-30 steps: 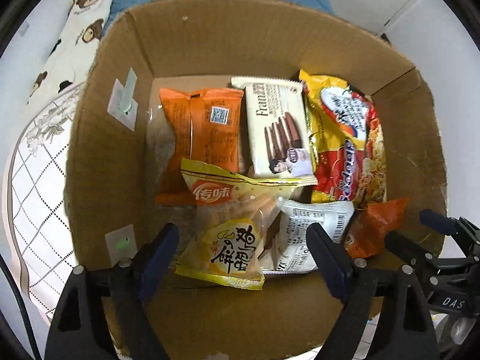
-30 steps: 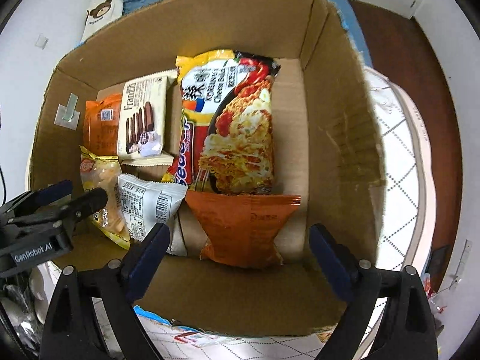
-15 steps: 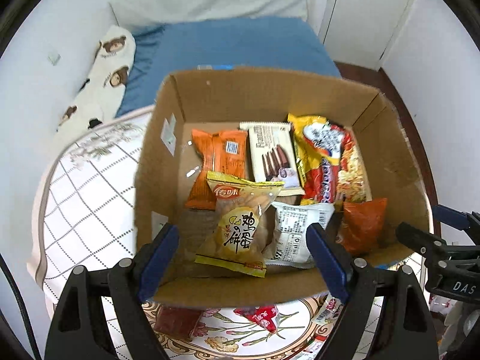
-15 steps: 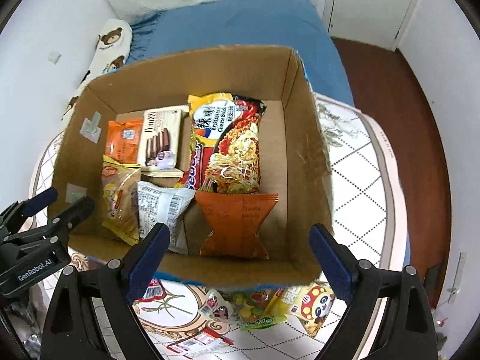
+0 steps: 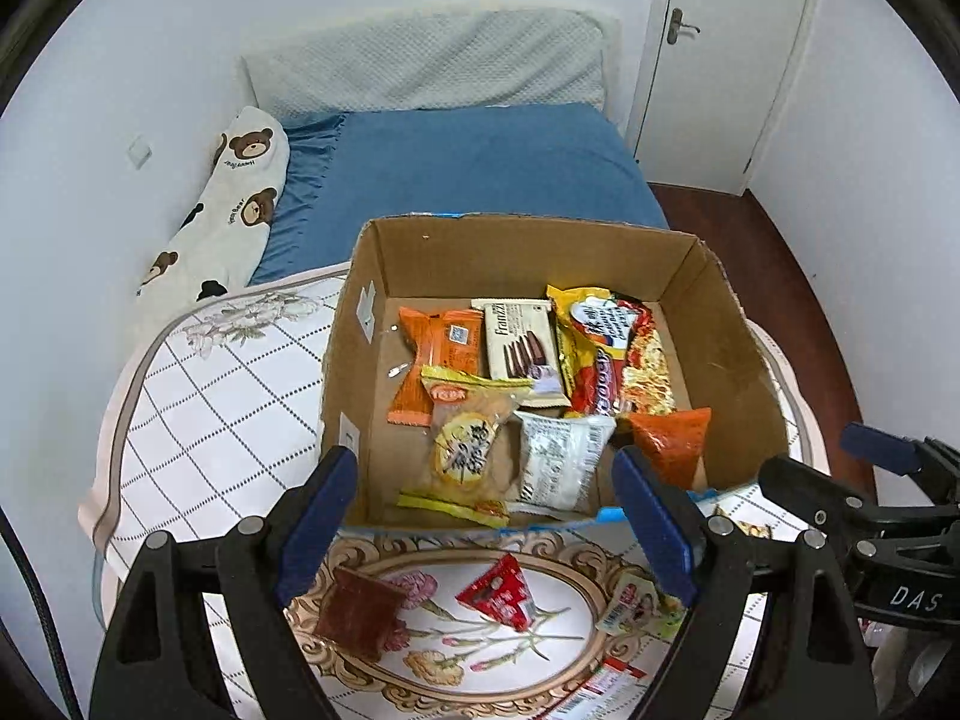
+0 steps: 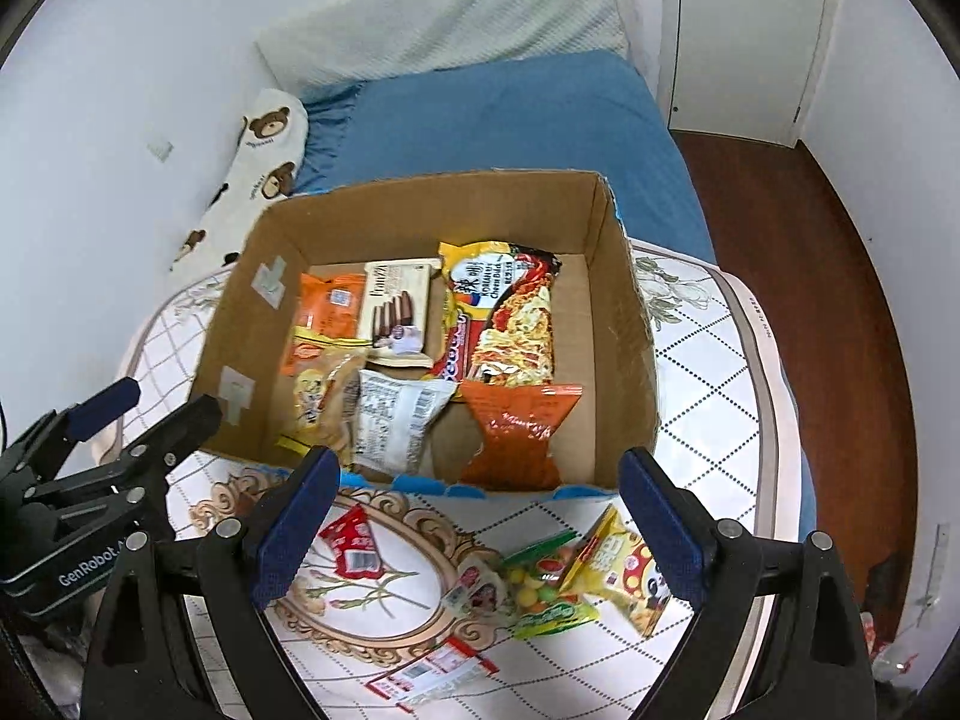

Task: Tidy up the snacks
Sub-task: 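Open both tools to release the bags into the box and pull back, then grasp the red-white strip packet with the left tool while the right tool grasps the yellow panda bag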

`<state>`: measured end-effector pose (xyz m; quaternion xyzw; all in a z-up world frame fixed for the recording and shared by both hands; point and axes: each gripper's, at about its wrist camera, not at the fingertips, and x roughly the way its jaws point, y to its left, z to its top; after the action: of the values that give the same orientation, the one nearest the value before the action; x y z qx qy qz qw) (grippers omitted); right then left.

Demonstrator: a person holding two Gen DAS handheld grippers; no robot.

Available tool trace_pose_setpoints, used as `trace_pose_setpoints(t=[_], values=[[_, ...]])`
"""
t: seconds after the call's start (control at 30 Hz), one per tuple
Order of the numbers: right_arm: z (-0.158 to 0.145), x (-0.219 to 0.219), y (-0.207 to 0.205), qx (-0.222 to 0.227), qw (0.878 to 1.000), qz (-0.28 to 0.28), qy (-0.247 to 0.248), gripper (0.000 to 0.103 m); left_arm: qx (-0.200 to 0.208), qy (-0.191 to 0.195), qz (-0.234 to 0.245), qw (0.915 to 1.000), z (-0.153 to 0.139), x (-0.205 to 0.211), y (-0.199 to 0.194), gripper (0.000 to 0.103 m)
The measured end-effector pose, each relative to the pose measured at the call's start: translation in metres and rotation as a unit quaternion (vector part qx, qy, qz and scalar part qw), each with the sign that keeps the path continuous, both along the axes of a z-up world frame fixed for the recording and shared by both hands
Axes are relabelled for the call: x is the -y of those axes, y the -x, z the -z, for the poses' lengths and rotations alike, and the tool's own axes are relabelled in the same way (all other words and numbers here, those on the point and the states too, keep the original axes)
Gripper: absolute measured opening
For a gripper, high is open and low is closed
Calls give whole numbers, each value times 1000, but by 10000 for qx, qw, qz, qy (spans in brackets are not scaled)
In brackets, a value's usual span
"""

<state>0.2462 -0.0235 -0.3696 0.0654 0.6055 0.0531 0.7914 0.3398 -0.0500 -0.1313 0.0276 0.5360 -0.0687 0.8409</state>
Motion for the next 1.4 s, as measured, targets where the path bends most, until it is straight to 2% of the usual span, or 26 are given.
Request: trace_pose_setpoints(t=[0.1, 0.2, 0.3, 0.47, 0.53, 0.6, 0.7, 0.8, 0.9, 0.97, 1.0, 1.1, 1.13, 1.23, 1.33, 1.4], values=[[0, 4, 11, -31, 9999, 33, -134, 96, -46, 5, -17, 10000, 4, 2, 14, 87], [13, 15, 26, -209, 9995, 127, -185, 96, -250, -5, -39, 9997, 21, 5, 29, 87], [44, 40, 43, -573, 9973, 386, -230, 96, -612, -75, -41, 9981, 51, 10, 46, 87], [103, 90, 60, -1142, 9887, 962, -152, 96, -1331, -255, -14, 9908, 114, 26, 72, 87], [123, 99, 62, -1303, 9868, 954, -160, 96, -1570, -352, 66, 9870, 133, 32, 79, 87], [132, 99, 62, -1332, 9884, 724, -38, 96, -1765, -458, 218, 9830, 150, 37, 88, 87], [143, 85, 62, -1481, 9888, -154, 102, 96, -2015, -517, 504, 9768, 167, 43, 106, 87], [154, 73, 60, -1579, 9827, -816, 519, 96, -2362, -648, 1062, 9637, 187, 57, 133, 87], [164, 67, 58, -1697, 9757, -1211, 679, 96, -2716, -872, 1627, 9446, 211, 77, 161, 87], [166, 62, 56, -1694, 9714, -1470, 777, 96, -2901, -942, 1842, 9344, 228, 88, 174, 87], [167, 60, 56, -1689, 9696, -1576, 808, 96, -2912, -961, 1873, 9332, 233, 92, 177, 86], [171, 49, 55, -1625, 9593, -2123, 910, 96, -2826, -1102, 1818, 9354, 244, 99, 179, 66], [175, 45, 56, -1601, 9518, -2385, 1074, 96, -2813, -1095, 1744, 9373, 244, 98, 177, 58], [189, 41, 58, -1734, 9391, -2692, 1243, 96, -2779, -915, 1343, 9468, 238, 88, 165, 54], [201, 41, 56, -1908, 9427, -2528, 1045, 94, -2608, -813, 833, 9584, 227, 73, 153, 53], [202, 50, 56, -1930, 9553, -2084, 826, 90, -2537, -733, 463, 9634, 223, 58, 145, 53]])
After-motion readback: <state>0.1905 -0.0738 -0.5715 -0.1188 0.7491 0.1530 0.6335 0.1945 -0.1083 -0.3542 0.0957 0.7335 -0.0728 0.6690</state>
